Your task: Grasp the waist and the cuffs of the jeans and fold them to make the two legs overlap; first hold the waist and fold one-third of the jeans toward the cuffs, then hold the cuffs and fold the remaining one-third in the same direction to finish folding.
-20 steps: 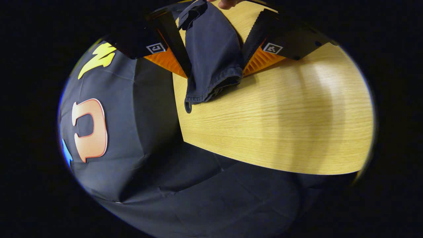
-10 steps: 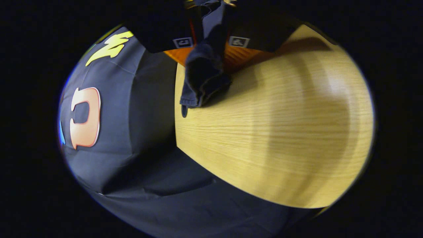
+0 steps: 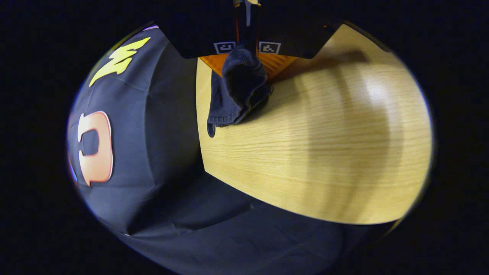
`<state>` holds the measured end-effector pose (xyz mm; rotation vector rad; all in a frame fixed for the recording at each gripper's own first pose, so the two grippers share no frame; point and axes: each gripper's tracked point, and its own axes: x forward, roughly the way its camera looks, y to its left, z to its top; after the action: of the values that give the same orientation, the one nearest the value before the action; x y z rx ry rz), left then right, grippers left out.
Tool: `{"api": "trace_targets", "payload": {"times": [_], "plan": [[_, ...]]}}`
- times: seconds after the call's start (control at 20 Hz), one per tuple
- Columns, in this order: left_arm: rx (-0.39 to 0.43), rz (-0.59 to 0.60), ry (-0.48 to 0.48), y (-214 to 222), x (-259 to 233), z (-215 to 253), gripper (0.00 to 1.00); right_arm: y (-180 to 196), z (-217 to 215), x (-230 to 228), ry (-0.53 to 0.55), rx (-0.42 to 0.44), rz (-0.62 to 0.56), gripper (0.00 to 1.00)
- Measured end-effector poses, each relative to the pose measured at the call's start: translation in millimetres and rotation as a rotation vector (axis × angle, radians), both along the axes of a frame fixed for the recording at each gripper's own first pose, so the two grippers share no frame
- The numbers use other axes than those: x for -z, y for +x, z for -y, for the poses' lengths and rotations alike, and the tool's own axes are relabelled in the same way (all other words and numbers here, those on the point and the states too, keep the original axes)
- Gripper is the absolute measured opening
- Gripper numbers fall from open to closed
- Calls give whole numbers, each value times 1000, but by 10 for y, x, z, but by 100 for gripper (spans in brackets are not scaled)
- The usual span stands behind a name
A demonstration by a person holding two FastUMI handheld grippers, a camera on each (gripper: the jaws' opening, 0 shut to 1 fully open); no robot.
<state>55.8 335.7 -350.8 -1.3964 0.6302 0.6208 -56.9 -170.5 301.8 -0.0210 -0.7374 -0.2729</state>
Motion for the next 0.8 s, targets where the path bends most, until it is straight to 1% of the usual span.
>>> {"api": "trace_targets", "payload": {"times": [0.05,0.1,0.25,0.3,0.35,0.4,0.45,0.5,0.55,0.6,0.65,0.75,0.8], "plan": [[16,11,34,37,-77,-8,13,-15,13,2,1,-1,0,98],[35,13,65,91,-155,-8,13,-21,16,6,2,-3,0,93],[90,19,160,169,-386,14,13,-38,63,7,1,4,-2,93],[104,24,190,187,-463,19,13,-58,83,5,-1,8,0,98],[117,32,220,220,-562,40,13,-68,92,3,-5,12,1,98],[133,42,246,261,-635,70,13,-84,107,7,-8,15,0,93],[150,48,274,289,-714,98,13,-91,136,5,-10,18,-2,98],[172,51,301,320,-784,145,13,-105,157,5,-10,22,-5,98],[192,59,326,356,-845,188,7,-115,195,19,-10,26,-11,97],[212,67,349,400,-923,227,7,-128,224,28,-8,32,-17,98],[230,77,376,434,-1010,259,13,-120,261,40,-5,37,-22,98],[277,99,441,507,-1225,366,13,-144,343,51,1,48,-27,98],[308,107,486,548,-1315,431,13,-152,384,52,3,53,-29,93]]}}
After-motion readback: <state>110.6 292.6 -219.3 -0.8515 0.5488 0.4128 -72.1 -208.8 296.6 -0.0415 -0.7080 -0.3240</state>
